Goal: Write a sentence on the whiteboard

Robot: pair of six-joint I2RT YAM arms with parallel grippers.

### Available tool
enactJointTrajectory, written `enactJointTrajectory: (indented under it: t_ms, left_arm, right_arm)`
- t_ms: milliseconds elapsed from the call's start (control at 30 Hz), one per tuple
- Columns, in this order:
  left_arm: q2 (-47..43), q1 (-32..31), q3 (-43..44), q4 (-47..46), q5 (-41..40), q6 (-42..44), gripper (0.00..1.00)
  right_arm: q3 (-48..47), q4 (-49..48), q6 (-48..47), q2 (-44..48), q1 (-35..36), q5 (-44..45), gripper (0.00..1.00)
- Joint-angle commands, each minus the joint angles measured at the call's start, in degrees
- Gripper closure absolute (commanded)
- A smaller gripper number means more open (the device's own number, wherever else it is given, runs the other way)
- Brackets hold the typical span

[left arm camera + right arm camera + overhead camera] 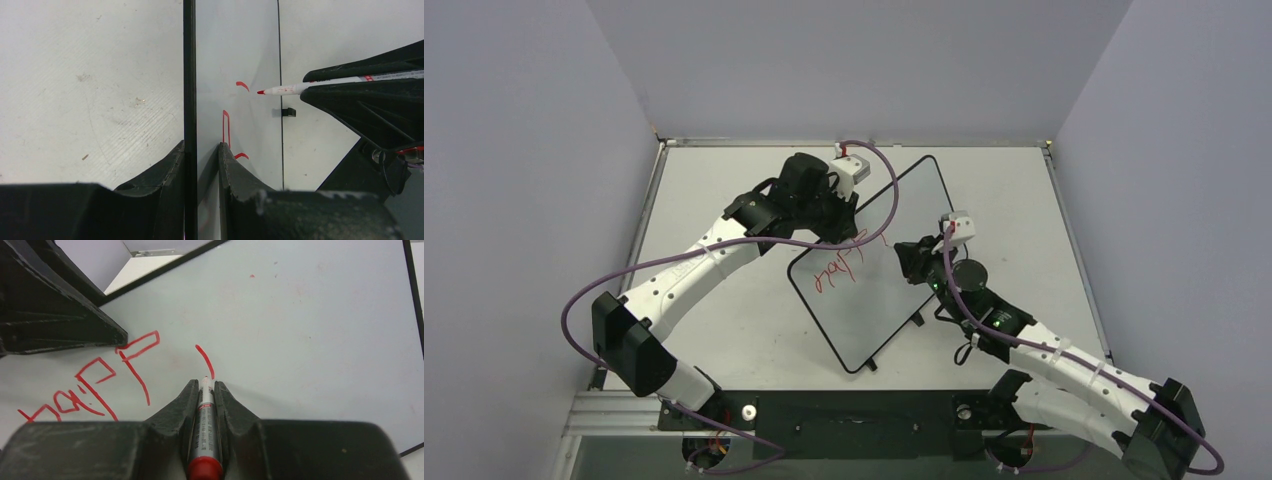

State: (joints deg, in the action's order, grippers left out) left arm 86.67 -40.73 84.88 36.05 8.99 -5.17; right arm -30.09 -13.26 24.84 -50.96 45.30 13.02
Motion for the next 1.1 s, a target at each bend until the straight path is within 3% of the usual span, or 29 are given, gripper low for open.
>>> enactJointTrajectory:
  t_ms: [0,600,1067]
  left_arm:
    - [-2.1,0.5,0.2,-0.7,-7.2,7.2,1.0]
    - [-2.2,0.2,0.0,-0.7,-7.3,7.2,1.0]
    - [-2.3,0.0,-0.1,-0.7,-7.5,7.3,1.0]
  right_arm:
    - [-6.3,0.0,-0.9,0.9,-0.2,-0.9,1.0]
    - [-15.1,-3.3,-3.7,-10.9,-0.4,-3.1,1.0]
    - [-13.2,-1.8,-5.0,-11.9,-0.9,-1.6,1.0]
